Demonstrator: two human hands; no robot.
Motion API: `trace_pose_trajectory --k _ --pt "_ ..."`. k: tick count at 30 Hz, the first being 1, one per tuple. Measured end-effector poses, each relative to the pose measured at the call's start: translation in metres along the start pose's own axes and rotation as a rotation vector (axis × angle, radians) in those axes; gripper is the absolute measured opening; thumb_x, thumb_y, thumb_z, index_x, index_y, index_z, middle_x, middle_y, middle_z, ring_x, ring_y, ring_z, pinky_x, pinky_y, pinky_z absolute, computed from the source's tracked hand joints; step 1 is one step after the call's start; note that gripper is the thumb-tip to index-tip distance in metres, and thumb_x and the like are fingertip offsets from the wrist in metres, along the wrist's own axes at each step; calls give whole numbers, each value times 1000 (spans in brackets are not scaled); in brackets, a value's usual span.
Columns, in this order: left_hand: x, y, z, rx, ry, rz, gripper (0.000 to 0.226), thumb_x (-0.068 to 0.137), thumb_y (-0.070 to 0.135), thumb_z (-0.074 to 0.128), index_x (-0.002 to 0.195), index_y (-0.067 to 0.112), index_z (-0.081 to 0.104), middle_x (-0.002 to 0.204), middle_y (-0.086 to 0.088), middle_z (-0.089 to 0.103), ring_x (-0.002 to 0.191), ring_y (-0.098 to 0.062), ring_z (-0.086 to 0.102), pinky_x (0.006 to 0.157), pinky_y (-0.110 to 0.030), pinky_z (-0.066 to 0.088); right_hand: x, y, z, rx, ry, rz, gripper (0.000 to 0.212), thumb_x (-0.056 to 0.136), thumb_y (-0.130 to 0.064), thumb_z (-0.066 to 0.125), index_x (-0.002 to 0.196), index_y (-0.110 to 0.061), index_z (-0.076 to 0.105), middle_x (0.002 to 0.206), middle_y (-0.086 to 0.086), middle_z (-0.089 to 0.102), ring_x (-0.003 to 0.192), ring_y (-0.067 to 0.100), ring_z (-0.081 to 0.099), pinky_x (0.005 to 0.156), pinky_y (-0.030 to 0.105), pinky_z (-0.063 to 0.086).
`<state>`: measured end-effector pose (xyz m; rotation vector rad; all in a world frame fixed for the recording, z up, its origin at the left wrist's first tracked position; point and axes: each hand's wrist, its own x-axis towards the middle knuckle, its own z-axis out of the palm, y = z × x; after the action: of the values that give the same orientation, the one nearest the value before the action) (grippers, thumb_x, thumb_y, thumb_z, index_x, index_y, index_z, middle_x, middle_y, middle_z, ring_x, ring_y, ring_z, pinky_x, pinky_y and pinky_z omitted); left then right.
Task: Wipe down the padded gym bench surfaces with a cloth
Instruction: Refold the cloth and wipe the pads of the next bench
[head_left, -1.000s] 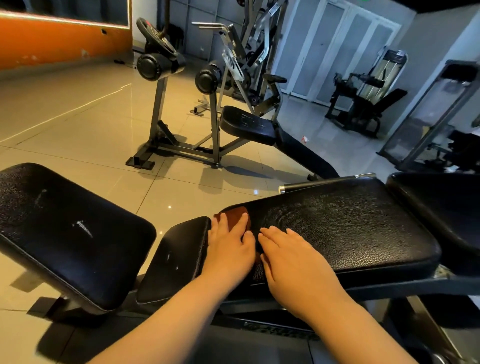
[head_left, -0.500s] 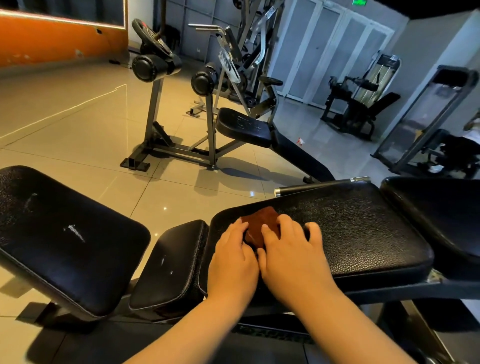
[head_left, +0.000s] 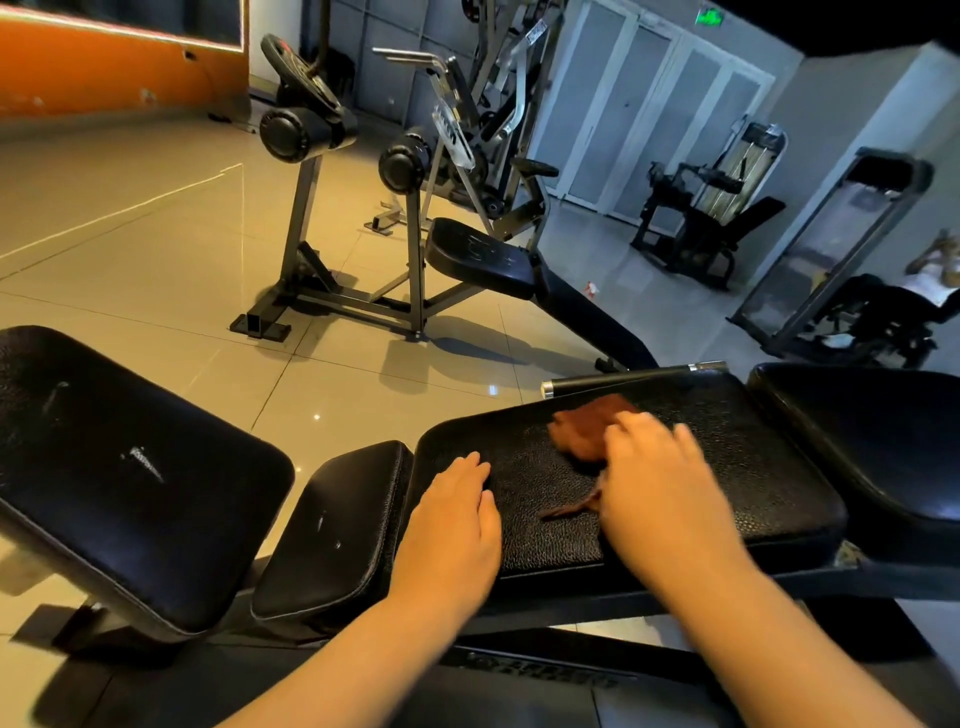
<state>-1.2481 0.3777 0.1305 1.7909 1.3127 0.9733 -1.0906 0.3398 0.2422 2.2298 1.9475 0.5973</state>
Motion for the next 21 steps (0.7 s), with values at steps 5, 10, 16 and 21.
trace_pose_trajectory --k 5,10,16,21 --pt "-3 0 3 51 27 9 45 106 29 34 151 26 38 159 12 30 148 -4 21 122 -26 18 -15 -23 1 114 -33 -13 51 97 -39 51 145 -21 50 145 8 52 138 30 44 115 48 38" --pt "-4 -2 3 23 9 14 45 106 27 34 152 26 37 159 13 29 148 -4 19 121 -24 16 -18 -8 -5 94 -23 -150 48 100 -35 48 147 -31 45 145 -5 49 134 21 46 111 46 30" --pt "-2 -4 5 6 28 28 46 105 23 36 151 25 40 158 13 31 147 -3 20 119 -20 13 -9 -16 -18 131 -44 33 54 98 -23 46 151 -20 35 158 4 35 148 28 26 121 45 25" --pt "1 -6 3 -4 31 51 45 104 17 40 149 23 43 156 11 35 146 -4 24 117 -19 15 -21 -14 -16 127 -39 -134 57 95 -27 56 150 -28 40 148 -5 44 139 24 38 114 49 23"
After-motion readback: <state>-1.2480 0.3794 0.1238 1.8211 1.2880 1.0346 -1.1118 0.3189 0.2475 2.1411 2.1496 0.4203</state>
